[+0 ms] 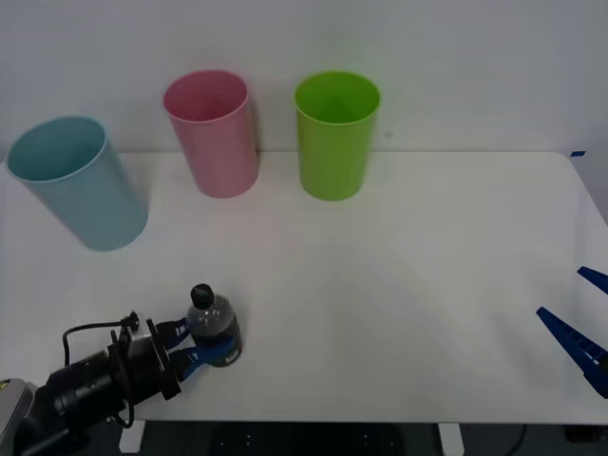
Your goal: Grasp the object on the table and drop it into the matching bin: aluminum can to the light blue bin, PET bottle to the pink bin.
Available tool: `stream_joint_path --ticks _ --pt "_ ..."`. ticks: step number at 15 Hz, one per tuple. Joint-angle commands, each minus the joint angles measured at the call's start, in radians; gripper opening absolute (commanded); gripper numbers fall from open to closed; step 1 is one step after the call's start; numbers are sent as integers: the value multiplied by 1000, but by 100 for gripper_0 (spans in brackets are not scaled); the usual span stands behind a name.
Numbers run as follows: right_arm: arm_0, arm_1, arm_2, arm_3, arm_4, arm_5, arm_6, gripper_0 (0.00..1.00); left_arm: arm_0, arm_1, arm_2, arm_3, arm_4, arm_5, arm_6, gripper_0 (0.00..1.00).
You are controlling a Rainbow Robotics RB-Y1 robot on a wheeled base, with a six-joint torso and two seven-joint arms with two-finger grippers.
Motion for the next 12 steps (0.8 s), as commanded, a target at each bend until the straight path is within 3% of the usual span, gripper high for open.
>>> stream_joint_path --ticks 1,9,12 --pt "0 0 0 0 0 0 0 100 12 2 5 -2 31 -1 0 0" --pt "0 0 0 0 0 0 0 100 87 15 66 -92 161 -1 35 0" --pt "0 0 0 0 0 0 0 100 107 15 69 -117 253 32 45 0"
